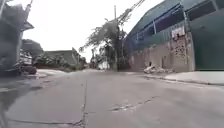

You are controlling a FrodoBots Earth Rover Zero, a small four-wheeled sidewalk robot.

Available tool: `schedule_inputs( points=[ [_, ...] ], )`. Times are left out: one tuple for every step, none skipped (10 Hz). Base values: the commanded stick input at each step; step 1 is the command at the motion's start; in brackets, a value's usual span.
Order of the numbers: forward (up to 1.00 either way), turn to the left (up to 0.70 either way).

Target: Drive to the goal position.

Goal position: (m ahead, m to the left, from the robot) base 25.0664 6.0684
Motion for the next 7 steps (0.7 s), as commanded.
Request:
schedule_inputs(
  points=[
    [0.85,0.00],
    [0.85,0.00],
    [0.85,0.00],
    [0.85,0.00],
    [0.85,0.00],
    [0.85,0.00],
    [0.85,0.00]
  ],
)
